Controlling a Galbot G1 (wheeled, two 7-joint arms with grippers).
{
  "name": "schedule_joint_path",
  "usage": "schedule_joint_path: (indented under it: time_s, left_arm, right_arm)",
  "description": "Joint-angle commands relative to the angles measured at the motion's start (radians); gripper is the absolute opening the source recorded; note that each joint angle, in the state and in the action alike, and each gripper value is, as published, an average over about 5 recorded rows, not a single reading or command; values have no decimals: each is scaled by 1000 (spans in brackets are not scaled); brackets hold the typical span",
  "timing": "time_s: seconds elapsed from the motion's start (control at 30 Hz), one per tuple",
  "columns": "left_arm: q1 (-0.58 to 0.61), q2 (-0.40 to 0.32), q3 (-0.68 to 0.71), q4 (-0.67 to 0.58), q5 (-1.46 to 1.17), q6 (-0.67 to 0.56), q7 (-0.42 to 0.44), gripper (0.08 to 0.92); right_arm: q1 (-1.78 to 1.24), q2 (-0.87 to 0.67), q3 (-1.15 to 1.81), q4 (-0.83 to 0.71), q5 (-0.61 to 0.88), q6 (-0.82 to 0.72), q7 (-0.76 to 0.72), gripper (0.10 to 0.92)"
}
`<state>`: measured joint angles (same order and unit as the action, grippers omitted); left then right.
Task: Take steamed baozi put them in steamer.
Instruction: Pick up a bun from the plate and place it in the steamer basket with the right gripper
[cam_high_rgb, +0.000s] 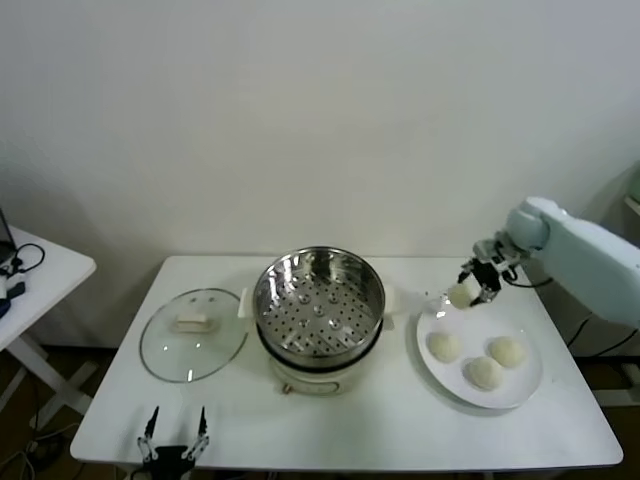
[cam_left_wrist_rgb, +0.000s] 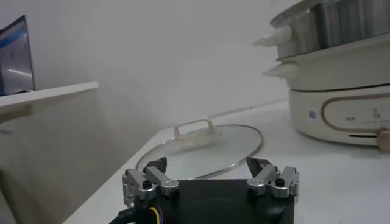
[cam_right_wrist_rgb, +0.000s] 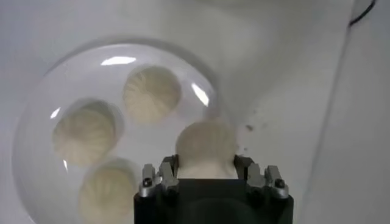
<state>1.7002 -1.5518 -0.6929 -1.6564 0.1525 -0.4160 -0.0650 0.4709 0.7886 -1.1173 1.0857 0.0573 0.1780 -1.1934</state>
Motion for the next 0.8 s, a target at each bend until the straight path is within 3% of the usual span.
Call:
schedule_joint_path:
  time_s: [0.03,0.27,0.43,0.8]
  left_arm:
    - [2,3,-6,6,11,-6,-7,823]
    - [-5,-9,-10,19,29,-18,-20,823]
    - [-10,-16,-10,24,37,-21,-24,823]
    - [-17,-25,-3,52,68,-36,-36,823]
  right_arm:
    - [473,83,-310,288,208,144,0,622]
    - [331,260,-255,292,-32,352,159,628]
    - [135,375,-179,167,-271,433,247,628]
    - [-91,544,-42,-92,-481,499,329,628]
